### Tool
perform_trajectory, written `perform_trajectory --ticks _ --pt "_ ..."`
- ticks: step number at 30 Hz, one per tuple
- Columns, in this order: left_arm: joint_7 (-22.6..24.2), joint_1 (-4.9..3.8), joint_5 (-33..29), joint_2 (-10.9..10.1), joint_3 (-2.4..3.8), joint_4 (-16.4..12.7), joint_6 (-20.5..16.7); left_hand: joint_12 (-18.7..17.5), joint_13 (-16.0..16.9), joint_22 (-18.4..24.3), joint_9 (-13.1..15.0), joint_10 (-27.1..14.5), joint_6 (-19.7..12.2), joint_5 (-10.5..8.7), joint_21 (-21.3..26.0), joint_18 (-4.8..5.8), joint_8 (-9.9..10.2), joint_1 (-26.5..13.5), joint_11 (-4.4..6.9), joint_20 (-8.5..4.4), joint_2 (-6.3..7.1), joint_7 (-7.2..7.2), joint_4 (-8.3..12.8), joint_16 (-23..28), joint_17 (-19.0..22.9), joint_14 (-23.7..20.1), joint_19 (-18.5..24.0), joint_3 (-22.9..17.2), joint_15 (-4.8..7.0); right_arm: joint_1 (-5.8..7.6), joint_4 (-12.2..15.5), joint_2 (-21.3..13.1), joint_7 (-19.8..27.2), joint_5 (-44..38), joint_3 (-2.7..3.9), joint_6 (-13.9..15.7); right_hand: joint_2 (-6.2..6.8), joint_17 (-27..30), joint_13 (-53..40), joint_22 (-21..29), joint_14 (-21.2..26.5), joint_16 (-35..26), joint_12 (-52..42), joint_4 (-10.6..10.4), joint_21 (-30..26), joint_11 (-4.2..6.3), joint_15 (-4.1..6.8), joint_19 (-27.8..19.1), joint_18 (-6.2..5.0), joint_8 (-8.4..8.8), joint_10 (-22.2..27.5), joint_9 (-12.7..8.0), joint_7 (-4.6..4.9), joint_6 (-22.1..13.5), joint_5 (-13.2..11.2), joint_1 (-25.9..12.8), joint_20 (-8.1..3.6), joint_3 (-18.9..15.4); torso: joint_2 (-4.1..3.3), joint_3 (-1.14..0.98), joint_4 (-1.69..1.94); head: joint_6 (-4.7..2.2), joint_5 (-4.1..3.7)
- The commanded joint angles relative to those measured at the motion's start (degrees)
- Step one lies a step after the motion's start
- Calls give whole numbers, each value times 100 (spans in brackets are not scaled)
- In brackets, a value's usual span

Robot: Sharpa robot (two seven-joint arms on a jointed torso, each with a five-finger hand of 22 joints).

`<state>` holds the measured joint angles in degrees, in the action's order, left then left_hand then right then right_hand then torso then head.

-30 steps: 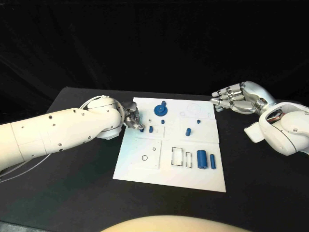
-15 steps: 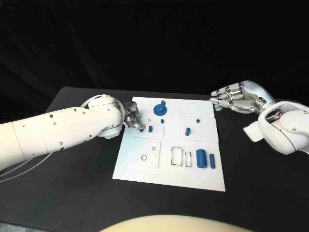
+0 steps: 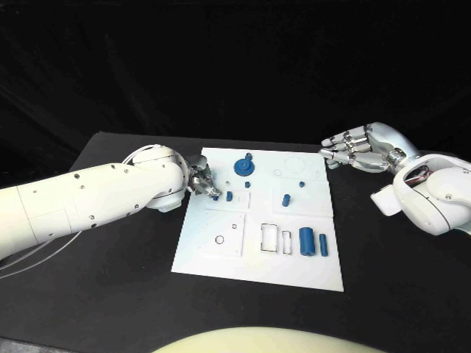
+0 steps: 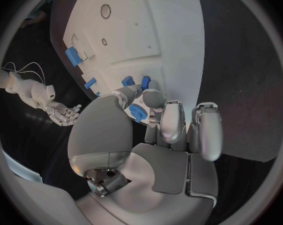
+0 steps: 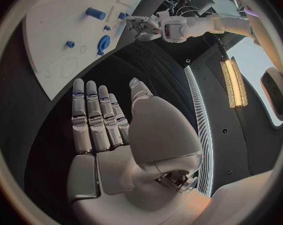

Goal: Assemble the parts on the task board

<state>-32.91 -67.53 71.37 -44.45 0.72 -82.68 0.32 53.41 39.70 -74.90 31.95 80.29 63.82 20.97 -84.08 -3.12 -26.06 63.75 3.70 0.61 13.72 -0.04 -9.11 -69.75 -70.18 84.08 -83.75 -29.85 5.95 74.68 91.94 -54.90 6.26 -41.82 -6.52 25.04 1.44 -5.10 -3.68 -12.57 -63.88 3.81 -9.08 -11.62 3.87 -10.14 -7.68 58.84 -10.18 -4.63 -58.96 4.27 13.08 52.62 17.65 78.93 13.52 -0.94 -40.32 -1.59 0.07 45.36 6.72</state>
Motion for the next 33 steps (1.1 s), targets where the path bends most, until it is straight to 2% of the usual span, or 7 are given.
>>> perform_trajectory --ticks 1,11,21,24,29,31,33 --pt "-103 29 -85 -7 -20 28 33 -31 -2 -549 -6 10 43 -35 28 67 60 -188 -18 -28 18 45 -192 -14 -6 147 -26 415 26 -2 2 1 47 3 2 -37 -7 6 5 7 8 -19 6 19 -2 -15 4 8 -39 1 20 7 71 -9 21 -48 22 -28 0 0 -1 4 3" --pt "-144 29 -93 -16 -19 60 -142 38 142 -583 -48 -9 130 24 20 75 223 52 -15 -33 -286 28 -733 -11 -11 148 -52 1693 38 -2 -5 2 46 3 2 -32 -7 7 5 7 8 -19 6 19 -2 -15 4 8 -39 1 20 7 72 -9 21 -48 22 -28 1 1 -5 -9 -6" --pt "-67 30 -125 -23 21 34 -467 43 181 -585 -65 -10 169 37 24 73 298 -132 -26 -31 -589 44 -773 -10 -13 150 -54 2172 30 -3 -14 3 47 3 1 -22 -7 7 5 7 8 -19 6 19 -2 -15 4 8 -39 1 20 7 72 -9 21 -48 22 -28 -2 1 -1 -20 -23" --pt "116 30 -181 -35 38 -6 -803 -237 -140 -325 -86 -153 82 40 204 8 367 -188 -57 -20 -671 85 -768 -2 -6 148 109 2266 9 -3 -17 4 48 4 1 -18 -7 7 5 7 8 -19 6 19 -2 -15 4 8 -39 1 20 7 72 -9 21 -48 22 -28 0 1 1 -27 -27" --pt "365 30 -379 -74 86 -105 -1355 -907 -862 -38 -132 -605 -233 49 421 -64 527 -103 -181 23 -661 229 -762 17 11 140 295 2454 -81 -4 -20 6 64 22 1 21 -37 25 5 34 9 -20 5 -3 -1 -18 2 9 -38 1 25 7 75 -13 20 -85 24 -33 1 2 -5 -57 -2" --pt "464 27 -435 -103 116 -159 -1574 -997 -905 104 -149 -755 -390 50 532 -97 585 -6 -245 49 -667 301 -761 25 18 137 384 2523 -130 -4 -25 3 67 27 1 32 -42 29 5 39 10 -20 4 -7 -1 -18 2 9 -38 1 26 7 75 -14 19 -92 24 -34 -4 3 -6 -59 -3" --pt "604 15 -502 -131 140 -208 -1824 -1101 -952 551 -160 -953 -552 50 879 -201 621 112 -320 96 -683 376 -760 108 92 100 674 2585 -189 -5 -32 1 69 34 1 42 -42 29 5 39 10 -20 4 -7 -1 -18 2 9 -38 1 26 7 75 -14 19 -92 24 -34 -1 4 -1 -55 -19"
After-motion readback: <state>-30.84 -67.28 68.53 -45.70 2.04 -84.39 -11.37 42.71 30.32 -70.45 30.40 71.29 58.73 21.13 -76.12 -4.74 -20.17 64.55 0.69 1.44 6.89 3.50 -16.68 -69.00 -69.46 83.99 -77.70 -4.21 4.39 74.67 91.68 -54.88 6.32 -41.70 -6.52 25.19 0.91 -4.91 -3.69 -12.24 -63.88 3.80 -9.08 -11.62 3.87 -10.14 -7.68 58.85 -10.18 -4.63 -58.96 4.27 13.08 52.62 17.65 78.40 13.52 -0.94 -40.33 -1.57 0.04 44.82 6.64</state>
